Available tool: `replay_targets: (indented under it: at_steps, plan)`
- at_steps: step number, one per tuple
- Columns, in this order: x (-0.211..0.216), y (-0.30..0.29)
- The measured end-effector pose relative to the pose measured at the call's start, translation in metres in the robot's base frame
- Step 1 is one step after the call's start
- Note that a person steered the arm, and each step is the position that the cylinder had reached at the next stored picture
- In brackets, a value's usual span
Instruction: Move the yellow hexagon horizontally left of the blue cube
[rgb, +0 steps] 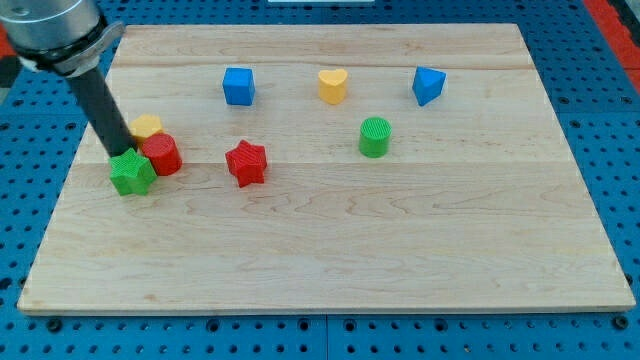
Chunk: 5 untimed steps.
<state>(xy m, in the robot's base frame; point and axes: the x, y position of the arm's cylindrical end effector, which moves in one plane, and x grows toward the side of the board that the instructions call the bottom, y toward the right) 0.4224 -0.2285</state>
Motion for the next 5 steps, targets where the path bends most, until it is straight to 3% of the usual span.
replay_targets:
  at_steps: [1, 5]
  plan:
    - [-0.018, 0.011]
    - [-0.023, 0.093]
